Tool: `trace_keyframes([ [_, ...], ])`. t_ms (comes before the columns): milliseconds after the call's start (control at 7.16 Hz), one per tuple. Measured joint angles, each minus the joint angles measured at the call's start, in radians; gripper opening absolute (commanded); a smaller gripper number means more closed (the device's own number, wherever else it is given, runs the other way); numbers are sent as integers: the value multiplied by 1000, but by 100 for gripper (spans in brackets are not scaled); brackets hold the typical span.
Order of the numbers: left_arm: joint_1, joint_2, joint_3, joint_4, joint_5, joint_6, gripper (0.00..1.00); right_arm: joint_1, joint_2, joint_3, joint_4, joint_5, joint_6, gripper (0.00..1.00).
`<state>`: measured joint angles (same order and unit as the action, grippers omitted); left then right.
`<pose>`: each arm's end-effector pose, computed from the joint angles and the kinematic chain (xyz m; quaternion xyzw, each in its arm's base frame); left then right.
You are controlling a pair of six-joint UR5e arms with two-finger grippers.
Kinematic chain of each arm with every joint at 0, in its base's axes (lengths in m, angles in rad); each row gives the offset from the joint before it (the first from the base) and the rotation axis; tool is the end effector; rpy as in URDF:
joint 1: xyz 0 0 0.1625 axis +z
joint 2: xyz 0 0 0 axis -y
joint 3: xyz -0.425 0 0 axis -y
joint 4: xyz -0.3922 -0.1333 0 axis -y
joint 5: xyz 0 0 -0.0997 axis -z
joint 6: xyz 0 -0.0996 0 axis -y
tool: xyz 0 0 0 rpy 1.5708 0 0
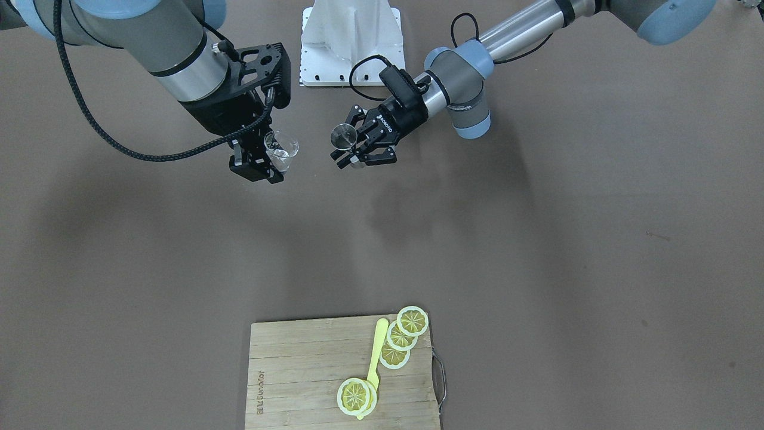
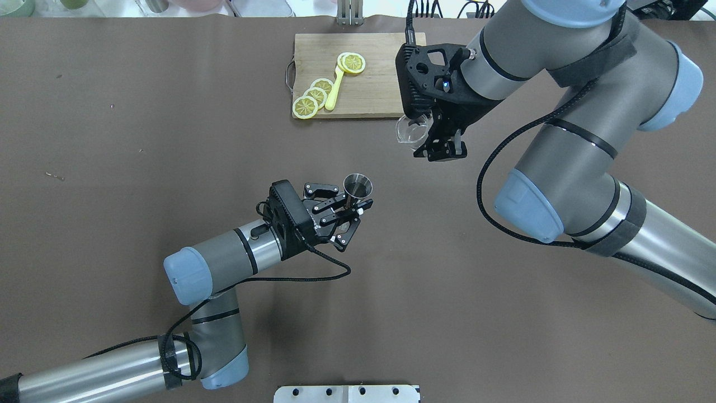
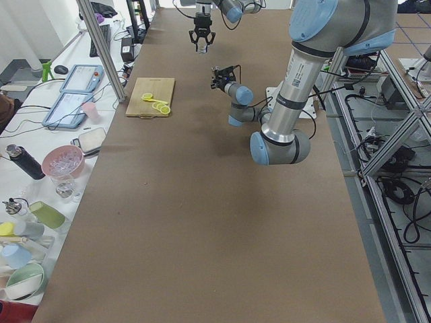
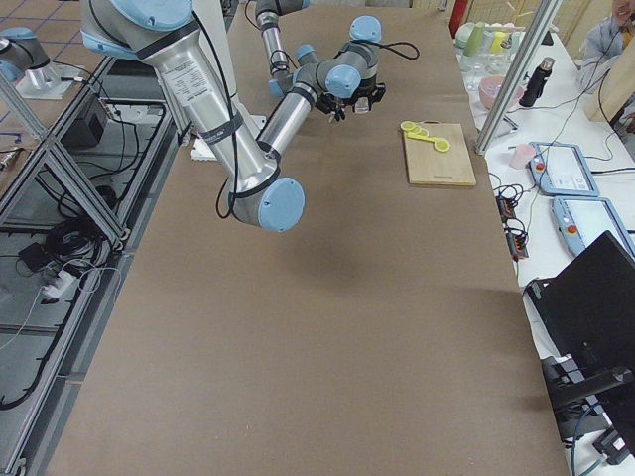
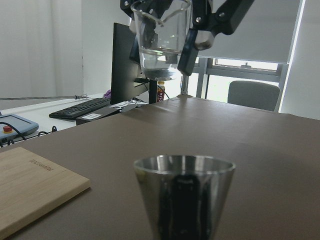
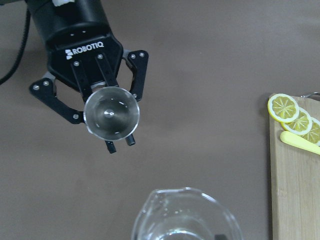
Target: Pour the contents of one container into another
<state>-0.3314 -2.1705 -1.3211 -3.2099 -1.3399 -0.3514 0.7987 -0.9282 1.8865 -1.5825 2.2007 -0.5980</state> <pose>0.5699 -0.3612 0.2484 0.6279 0.5509 0.1453 0.5303 -0.3677 -0.4846 0.1480 0.4078 -0.3124 -0.6448 0.5660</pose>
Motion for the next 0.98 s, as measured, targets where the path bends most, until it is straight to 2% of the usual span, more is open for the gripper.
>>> trace_keyframes([
  [419, 0, -4, 0, 1, 35, 20, 0, -15, 7, 79, -145, -10, -50, 0],
  [978, 0, -9, 3, 4, 39, 23, 0, -50, 49, 92, -269, -82, -36, 0],
])
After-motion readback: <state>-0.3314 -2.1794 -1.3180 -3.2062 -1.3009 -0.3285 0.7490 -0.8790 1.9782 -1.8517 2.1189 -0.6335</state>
